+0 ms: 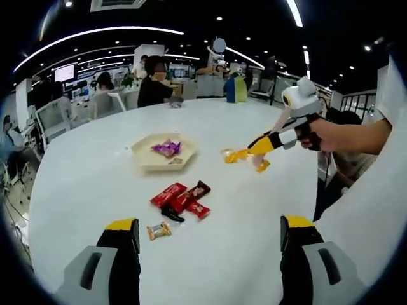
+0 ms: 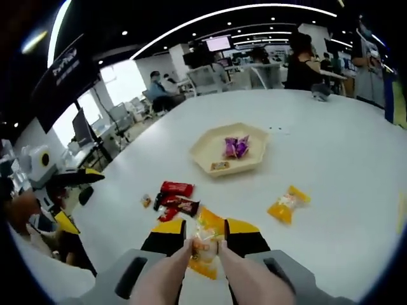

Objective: Place the target food into the container with the food tongs after gripping and lifting it, then release it inside without dropping or visibly crushing the food.

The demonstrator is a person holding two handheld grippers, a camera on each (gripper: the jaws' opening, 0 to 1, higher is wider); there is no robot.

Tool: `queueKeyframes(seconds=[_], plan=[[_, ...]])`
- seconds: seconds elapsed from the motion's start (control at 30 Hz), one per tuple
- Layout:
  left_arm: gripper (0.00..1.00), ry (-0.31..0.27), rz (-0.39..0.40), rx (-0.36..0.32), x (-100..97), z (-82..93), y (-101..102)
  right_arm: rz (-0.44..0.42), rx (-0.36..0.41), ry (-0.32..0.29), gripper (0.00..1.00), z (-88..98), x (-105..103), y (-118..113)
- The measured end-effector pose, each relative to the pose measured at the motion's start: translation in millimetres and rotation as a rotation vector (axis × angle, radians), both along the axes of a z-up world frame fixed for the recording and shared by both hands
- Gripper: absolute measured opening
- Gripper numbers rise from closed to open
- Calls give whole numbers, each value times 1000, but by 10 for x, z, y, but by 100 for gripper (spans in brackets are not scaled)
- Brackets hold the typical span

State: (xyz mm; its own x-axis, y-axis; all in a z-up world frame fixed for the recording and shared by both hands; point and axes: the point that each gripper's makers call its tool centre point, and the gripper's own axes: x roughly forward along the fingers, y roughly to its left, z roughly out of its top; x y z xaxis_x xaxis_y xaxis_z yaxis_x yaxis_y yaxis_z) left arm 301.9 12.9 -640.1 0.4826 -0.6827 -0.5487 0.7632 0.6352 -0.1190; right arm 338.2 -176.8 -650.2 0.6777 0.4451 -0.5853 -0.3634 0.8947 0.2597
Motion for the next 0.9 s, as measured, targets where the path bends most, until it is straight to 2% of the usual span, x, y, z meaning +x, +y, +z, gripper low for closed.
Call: queueKeyframes(seconds=[0.17,0.4,0.6,0.7,0.77,0.9], plan=[[91,0,-16,-16,73,41,-69,-23,-12,-14,22,60,-58,-117],[91,4,-72,-5,32,11,-161,-88,-13,-24,23,163,-138,-356],[91,5,-41,-24,112,18,-164,-131,4,-31,23,241,-190,-493],[91,16,-75,-33,67,6,-267,-139,0,-34,23,254,-190,-532],[91,15,-103,-12,43,-37,-297,-146,-9,-43,23,284,-184,-570],[91,11,-106,-10,57,-15,-295,-168,0,-59,23,338,-151,-641]])
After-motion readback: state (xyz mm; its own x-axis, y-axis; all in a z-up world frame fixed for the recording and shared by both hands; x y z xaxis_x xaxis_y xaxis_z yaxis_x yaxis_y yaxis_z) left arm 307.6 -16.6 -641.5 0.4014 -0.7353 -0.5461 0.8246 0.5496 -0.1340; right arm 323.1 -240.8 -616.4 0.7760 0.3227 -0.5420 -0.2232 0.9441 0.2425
